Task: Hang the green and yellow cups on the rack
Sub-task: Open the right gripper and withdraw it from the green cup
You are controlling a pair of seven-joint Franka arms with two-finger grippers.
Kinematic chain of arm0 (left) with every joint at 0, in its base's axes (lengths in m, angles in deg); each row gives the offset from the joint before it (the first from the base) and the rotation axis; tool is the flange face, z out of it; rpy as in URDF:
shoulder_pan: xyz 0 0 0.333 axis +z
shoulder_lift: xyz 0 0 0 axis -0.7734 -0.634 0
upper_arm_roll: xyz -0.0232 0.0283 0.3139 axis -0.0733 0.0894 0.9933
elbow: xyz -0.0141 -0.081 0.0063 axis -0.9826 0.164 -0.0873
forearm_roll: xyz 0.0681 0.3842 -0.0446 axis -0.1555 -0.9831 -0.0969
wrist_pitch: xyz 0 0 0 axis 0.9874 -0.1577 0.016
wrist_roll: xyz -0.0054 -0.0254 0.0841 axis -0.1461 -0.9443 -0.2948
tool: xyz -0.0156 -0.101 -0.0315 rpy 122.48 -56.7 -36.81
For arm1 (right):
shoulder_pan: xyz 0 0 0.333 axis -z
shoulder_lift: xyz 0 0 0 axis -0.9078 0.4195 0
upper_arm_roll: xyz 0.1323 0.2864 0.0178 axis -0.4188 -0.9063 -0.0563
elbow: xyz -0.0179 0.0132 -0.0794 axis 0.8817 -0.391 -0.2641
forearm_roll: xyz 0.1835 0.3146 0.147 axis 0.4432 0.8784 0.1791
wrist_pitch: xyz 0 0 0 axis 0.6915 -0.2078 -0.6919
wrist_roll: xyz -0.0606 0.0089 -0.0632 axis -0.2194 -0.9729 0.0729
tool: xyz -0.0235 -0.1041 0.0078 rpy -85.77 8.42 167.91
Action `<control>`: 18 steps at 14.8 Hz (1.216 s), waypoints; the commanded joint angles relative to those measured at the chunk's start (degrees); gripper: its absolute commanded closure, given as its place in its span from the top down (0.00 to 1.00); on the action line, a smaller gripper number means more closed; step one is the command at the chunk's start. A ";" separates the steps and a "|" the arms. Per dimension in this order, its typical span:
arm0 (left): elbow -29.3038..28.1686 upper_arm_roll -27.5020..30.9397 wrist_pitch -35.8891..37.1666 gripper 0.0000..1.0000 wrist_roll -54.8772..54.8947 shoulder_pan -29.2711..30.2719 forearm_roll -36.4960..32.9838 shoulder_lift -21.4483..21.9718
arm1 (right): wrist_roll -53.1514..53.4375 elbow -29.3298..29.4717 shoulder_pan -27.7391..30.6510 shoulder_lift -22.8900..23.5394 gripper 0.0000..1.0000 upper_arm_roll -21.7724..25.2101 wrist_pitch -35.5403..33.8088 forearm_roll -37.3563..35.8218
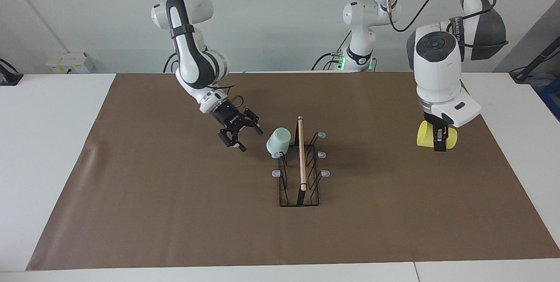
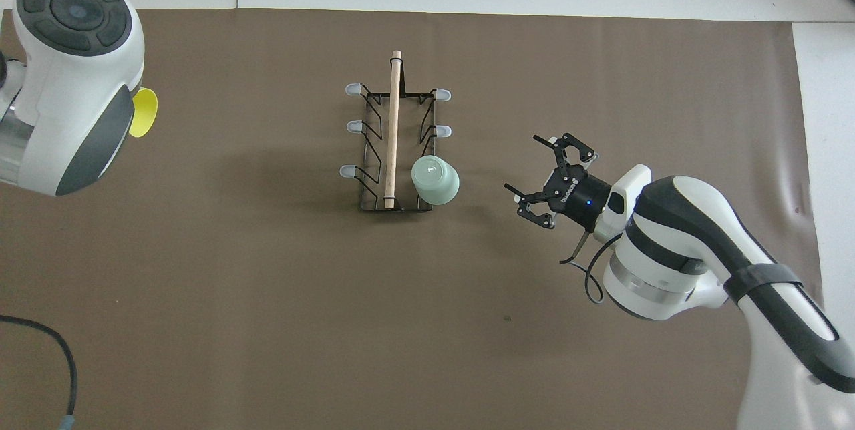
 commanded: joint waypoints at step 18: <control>-2.13 1.04 22.97 0.00 -22.17 -19.21 -20.85 -1.44 | 8.11 17.26 18.59 2.03 1.00 0.03 -21.89 -88.52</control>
